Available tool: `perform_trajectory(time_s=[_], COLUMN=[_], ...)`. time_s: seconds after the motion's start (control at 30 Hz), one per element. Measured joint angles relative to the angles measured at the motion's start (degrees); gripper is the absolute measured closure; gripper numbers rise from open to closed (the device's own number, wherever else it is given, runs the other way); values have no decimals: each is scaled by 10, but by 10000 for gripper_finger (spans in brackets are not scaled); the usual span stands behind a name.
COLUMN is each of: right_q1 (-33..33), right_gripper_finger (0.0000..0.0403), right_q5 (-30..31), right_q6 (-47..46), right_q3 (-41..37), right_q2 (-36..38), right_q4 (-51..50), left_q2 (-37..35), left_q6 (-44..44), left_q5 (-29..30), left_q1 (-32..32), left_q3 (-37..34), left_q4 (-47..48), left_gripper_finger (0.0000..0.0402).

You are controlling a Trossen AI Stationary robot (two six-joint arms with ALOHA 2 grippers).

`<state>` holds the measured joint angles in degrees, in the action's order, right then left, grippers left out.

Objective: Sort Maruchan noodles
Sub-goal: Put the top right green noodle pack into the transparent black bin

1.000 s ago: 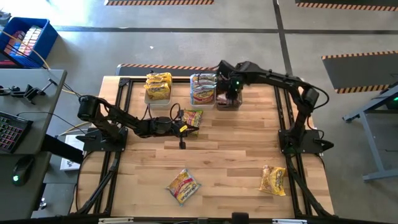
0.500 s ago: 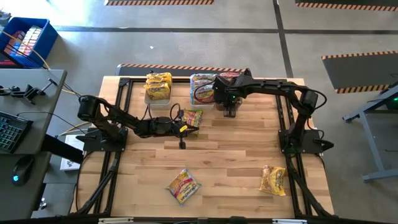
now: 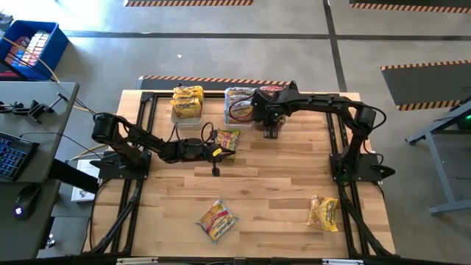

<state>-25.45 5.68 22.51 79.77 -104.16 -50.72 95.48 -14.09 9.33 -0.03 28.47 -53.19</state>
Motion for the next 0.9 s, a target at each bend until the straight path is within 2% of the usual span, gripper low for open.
perform_trajectory(time_s=[0.17, 0.37, 0.57, 0.7, 0.9], right_q1=[9, 20, 19, 19, 16], right_gripper_finger=[386, 313, 249, 232, 229], right_q5=[30, 61, 61, 56, 45], right_q6=[-10, -11, -26, -30, -30], right_q3=[0, 1, 2, 2, 2], right_q2=[2, 24, 41, 41, 41], right_q4=[0, -1, -4, -8, -38], left_q2=[0, 0, 0, 0, 0], left_q6=[0, 0, 0, 0, 0], left_q5=[0, 0, 0, 0, 0], left_q1=[0, 0, 0, 0, 0], left_q3=[0, 0, 0, 0, 0], left_q4=[0, 0, 2, 2, 3], left_gripper_finger=[399, 399, 399, 399, 399])
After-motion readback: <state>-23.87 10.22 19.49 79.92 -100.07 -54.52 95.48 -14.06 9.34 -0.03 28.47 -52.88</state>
